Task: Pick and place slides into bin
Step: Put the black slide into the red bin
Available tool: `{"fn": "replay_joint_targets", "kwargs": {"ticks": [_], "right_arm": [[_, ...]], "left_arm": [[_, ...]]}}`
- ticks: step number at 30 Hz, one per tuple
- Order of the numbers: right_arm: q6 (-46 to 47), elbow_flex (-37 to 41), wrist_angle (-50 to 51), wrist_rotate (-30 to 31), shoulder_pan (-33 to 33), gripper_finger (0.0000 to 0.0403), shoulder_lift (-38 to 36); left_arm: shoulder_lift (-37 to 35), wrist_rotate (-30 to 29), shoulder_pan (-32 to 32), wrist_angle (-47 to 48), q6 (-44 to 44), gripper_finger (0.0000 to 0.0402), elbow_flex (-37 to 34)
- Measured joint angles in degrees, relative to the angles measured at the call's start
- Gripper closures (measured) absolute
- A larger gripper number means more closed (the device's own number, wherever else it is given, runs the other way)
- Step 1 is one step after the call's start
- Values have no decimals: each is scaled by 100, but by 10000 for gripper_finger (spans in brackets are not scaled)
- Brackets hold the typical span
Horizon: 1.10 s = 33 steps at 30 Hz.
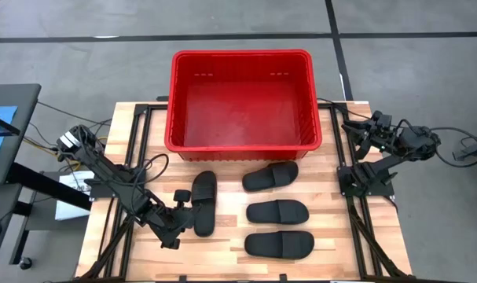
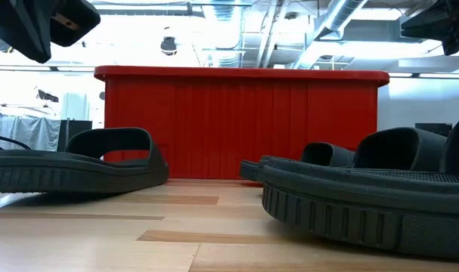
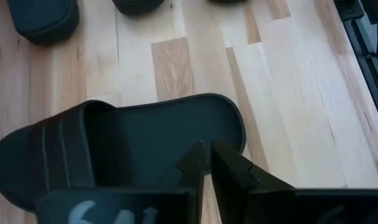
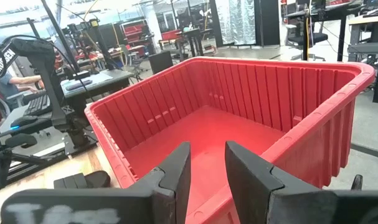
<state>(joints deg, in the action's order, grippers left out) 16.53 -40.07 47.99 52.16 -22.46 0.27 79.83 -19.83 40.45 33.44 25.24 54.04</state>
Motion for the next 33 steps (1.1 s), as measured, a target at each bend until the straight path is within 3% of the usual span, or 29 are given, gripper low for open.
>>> {"fn": "replay_joint_targets", "kwargs": {"ticks": [12,25,33], "right_arm": [[-1,-2,-2,0,0,312,0],[0,0,-2,0,0,312,0],[0,0,-2,0,1,312,0]], "left_arm": [[0,-169,1,-72,576,376,0],[368,440,116,-1051,792,268,4],[983,441,148,-1380,1142,238,7]]}}
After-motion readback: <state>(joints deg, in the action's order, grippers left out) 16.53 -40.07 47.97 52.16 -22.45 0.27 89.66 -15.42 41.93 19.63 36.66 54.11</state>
